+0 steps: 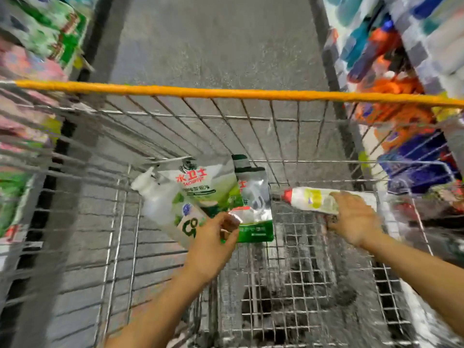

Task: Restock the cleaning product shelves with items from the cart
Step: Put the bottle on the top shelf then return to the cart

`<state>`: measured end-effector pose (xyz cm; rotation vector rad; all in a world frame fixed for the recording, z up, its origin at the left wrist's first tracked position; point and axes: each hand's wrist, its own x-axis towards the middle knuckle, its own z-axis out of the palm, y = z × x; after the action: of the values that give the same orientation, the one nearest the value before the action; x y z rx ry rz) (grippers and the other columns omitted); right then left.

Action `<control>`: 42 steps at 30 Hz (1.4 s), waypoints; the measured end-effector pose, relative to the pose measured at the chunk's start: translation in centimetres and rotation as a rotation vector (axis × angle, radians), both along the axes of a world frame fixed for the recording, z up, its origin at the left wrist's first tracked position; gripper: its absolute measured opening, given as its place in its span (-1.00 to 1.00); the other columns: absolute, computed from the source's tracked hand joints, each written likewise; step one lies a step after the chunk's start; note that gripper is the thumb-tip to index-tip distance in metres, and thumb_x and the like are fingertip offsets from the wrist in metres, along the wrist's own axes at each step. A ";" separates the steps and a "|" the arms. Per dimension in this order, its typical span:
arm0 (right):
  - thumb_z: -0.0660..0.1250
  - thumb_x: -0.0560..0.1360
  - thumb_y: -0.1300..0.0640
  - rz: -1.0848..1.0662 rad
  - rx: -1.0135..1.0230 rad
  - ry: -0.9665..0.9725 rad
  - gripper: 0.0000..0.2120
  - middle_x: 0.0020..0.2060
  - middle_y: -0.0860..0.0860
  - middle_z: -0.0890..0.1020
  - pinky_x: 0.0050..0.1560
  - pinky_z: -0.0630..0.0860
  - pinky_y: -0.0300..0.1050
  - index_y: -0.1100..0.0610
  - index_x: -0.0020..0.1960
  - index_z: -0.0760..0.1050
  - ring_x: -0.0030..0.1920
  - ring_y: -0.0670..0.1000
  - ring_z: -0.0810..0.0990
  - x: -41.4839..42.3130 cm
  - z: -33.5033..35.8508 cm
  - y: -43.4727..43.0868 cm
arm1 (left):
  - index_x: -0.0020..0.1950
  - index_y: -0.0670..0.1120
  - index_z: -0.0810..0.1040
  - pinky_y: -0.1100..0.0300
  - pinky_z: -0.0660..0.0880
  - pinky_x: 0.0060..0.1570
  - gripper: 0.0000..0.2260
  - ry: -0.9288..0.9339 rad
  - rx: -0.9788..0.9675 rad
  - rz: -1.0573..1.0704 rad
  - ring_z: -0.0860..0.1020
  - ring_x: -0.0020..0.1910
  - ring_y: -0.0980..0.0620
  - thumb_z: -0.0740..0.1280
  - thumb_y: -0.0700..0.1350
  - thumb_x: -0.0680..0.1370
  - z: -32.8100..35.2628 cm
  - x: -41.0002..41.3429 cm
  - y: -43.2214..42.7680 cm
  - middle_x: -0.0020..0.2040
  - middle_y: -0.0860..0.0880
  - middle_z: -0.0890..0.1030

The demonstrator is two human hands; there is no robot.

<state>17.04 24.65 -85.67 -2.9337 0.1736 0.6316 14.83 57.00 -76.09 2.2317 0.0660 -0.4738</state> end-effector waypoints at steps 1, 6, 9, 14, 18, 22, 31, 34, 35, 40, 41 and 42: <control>0.35 0.49 -0.07 0.029 -0.051 0.011 -0.36 0.39 0.16 0.39 0.31 0.35 0.09 0.14 0.47 0.26 0.34 0.21 0.36 0.2 -0.7 0.0 | -0.11 0.09 0.47 0.32 0.47 -0.20 -0.80 0.000 -0.010 -0.014 0.51 -0.28 0.27 0.38 -0.22 0.53 -0.8 -0.1 0.0 -0.21 0.16 0.56; 0.65 0.10 0.17 0.161 -0.275 -0.024 -0.21 0.11 0.29 0.56 0.03 0.46 0.40 0.30 0.28 0.48 0.04 0.34 0.54 1.2 -3.3 0.5 | -0.13 0.16 0.43 0.36 0.40 -0.26 -0.73 0.037 -0.076 -0.045 0.48 -0.29 0.27 0.34 -0.23 0.55 -3.2 -0.6 -0.4 -0.22 0.14 0.55; 0.64 0.07 0.21 0.158 -0.424 0.025 -0.27 0.04 0.29 0.58 -0.09 0.51 0.36 0.31 0.20 0.52 -0.04 0.33 0.57 1.5 -3.4 1.6 | -0.11 0.16 0.46 0.25 0.43 -0.25 -0.75 0.098 -0.119 -0.050 0.48 -0.30 0.22 0.32 -0.22 0.57 -3.8 -0.9 -1.0 -0.22 0.10 0.55; 0.45 0.42 0.07 0.136 -0.305 0.151 -0.46 0.13 0.10 0.57 -0.06 0.53 -0.03 0.15 0.32 0.33 0.09 0.15 0.57 0.8 -0.8 3.5 | -0.08 0.16 0.46 0.22 0.47 -0.19 -0.78 0.134 -0.126 -0.050 0.51 -0.23 0.16 0.31 -0.20 0.58 -3.7 -1.5 -2.2 -0.16 0.08 0.57; 0.37 0.53 0.09 -0.088 0.226 0.294 -0.54 0.08 0.10 0.61 -0.12 0.48 -0.11 0.15 0.38 0.35 -0.02 0.06 0.60 -2.2 1.4 3.9 | 0.02 0.07 0.47 0.37 0.45 -0.20 -0.83 0.224 -0.174 -0.053 0.54 -0.14 0.11 0.33 -0.20 0.57 -2.6 -1.7 -3.5 -0.04 0.05 0.56; 0.44 0.44 0.34 -0.385 0.893 0.330 -0.62 0.04 0.12 0.65 0.04 0.60 -0.03 0.13 0.19 0.44 -0.03 0.03 0.64 -3.5 5.6 4.4 | 0.32 -0.04 0.41 0.50 0.46 -0.22 -0.63 0.368 -0.228 -0.022 0.54 -0.08 0.25 0.39 -0.08 0.54 -0.7 -1.4 -5.1 0.18 0.09 0.51; 0.31 0.39 0.11 -0.609 1.538 0.196 -0.55 0.07 0.14 0.67 0.07 0.58 0.08 0.16 0.26 0.41 0.01 0.12 0.65 -5.2 20.7 5.8 | 0.18 -0.10 0.50 0.18 0.60 -0.09 -0.71 0.327 -0.686 -0.054 0.64 -0.10 0.08 0.39 -0.04 0.50 8.7 -1.8 -9.5 -0.04 -0.06 0.63; 0.52 0.31 -0.14 -0.564 1.500 0.066 -0.37 0.07 0.12 0.68 0.10 0.60 0.10 0.14 0.25 0.43 0.06 0.13 0.66 -7.4 24.1 4.9 | 0.16 -0.19 0.49 0.31 0.53 -0.19 -0.77 0.241 -0.720 -0.085 0.62 -0.18 0.15 0.34 -0.17 0.52 12.5 -2.9 -11.1 -0.04 -0.10 0.60; 0.56 0.25 -0.19 -0.561 1.480 0.009 -0.31 0.09 0.13 0.67 0.14 0.57 0.15 0.12 0.23 0.44 0.10 0.16 0.64 -8.2 25.4 4.5 | 0.15 -0.20 0.49 0.31 0.54 -0.17 -0.75 0.219 -0.739 -0.096 0.63 -0.16 0.14 0.34 -0.15 0.50 13.8 -3.5 -11.6 -0.01 -0.13 0.61; 0.57 0.19 -0.24 -0.547 1.410 -0.310 -0.31 0.04 0.07 0.69 0.11 0.58 0.10 0.13 0.16 0.50 0.08 0.10 0.65 -12.9 32.7 2.6 | 0.07 -0.11 0.53 0.27 0.55 -0.11 -0.73 0.082 -0.778 -0.158 0.65 -0.09 0.13 0.43 0.02 0.47 20.7 -6.9 -14.3 -0.04 -0.01 0.67; 0.55 0.24 -0.17 -0.544 1.392 -0.383 -0.42 -0.01 0.03 0.71 0.05 0.61 0.02 0.13 0.11 0.51 0.03 0.07 0.66 -14.0 34.4 2.0 | 0.06 -0.09 0.53 0.26 0.55 -0.11 -0.73 0.049 -0.781 -0.183 0.65 -0.08 0.13 0.40 0.01 0.44 22.3 -7.6 -14.9 -0.06 0.02 0.67; 0.50 0.28 -0.07 -0.533 1.375 -0.446 -0.55 -0.06 -0.01 0.72 0.00 0.62 -0.06 0.12 0.08 0.52 -0.02 0.03 0.67 -15.3 36.2 1.4 | 0.05 -0.09 0.53 0.27 0.55 -0.12 -0.73 0.017 -0.784 -0.211 0.65 -0.09 0.14 0.37 -0.01 0.42 23.9 -8.3 -15.6 -0.07 0.04 0.68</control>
<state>1.71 26.07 -49.48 -1.5167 0.2924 -0.0585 6.54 41.37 -52.18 1.4664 -0.3025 -0.5194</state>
